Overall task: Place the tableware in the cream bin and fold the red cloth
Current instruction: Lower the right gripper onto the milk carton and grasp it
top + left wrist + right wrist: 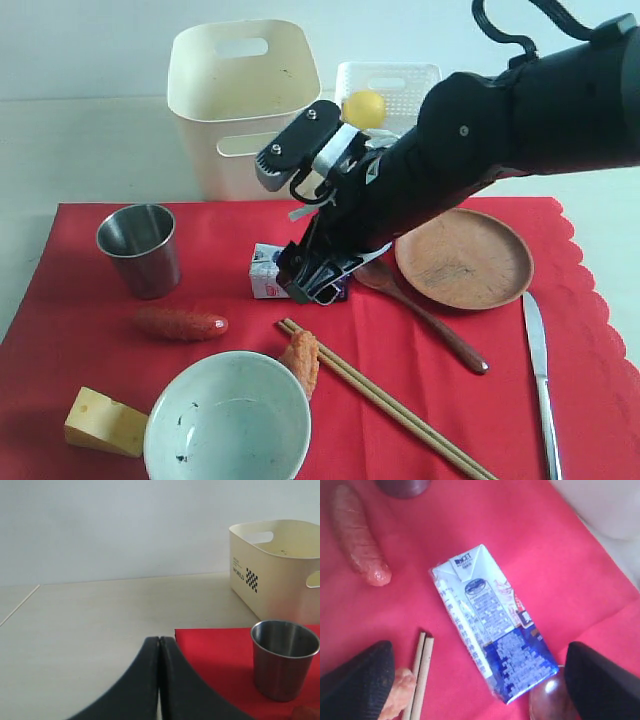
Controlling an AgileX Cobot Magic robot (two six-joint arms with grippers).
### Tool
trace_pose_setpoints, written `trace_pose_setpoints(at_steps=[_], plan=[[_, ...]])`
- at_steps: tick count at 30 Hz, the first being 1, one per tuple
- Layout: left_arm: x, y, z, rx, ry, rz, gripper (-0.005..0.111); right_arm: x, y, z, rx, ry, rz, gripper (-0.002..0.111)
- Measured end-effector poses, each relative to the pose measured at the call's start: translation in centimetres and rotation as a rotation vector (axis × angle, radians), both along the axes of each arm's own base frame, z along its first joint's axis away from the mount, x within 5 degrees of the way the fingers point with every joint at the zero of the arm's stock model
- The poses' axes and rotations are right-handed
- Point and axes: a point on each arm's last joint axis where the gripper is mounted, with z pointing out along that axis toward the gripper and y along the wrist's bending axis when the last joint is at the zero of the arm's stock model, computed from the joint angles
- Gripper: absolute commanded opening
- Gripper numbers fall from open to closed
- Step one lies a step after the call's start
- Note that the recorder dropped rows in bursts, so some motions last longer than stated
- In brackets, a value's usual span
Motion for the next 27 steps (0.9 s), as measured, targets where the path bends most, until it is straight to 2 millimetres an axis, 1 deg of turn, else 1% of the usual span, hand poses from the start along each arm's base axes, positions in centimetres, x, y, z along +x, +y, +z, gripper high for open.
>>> trace_pose_setpoints(at_steps=[2, 5, 9, 12, 16, 18, 25, 27], plan=[[0.0, 0.0, 0.0, 0.000, 0.000, 0.000, 0.000, 0.6, 0.5, -0.1, 0.001, -0.004, 0.005, 0.087], [0.0, 0.0, 0.0, 0.000, 0.000, 0.000, 0.000, 1.3, 1.2, -0.8, -0.013, 0.001, 0.023, 0.087], [0.0, 0.0, 0.0, 0.000, 0.000, 0.000, 0.000, 2.1, 1.9, -2.7, -0.057, 0.029, 0.064, 0.087], [0.0, 0.0, 0.0, 0.000, 0.000, 0.000, 0.000, 2.4, 2.1, -4.4, -0.096, 0.040, 0.093, 0.087], [0.0, 0.0, 0.0, 0.000, 0.000, 0.000, 0.000, 2.9, 2.1, -5.8, -0.134, 0.011, 0.127, 0.081], [0.0, 0.0, 0.0, 0.000, 0.000, 0.000, 0.000, 3.0, 2.1, -6.2, -0.142, 0.004, 0.132, 0.073], [0.0, 0.0, 0.0, 0.000, 0.000, 0.000, 0.000, 3.2, 2.2, -6.2, -0.138, -0.021, 0.134, 0.021], [0.0, 0.0, 0.0, 0.000, 0.000, 0.000, 0.000, 3.2, 2.2, -6.2, -0.139, -0.022, 0.135, 0.008]])
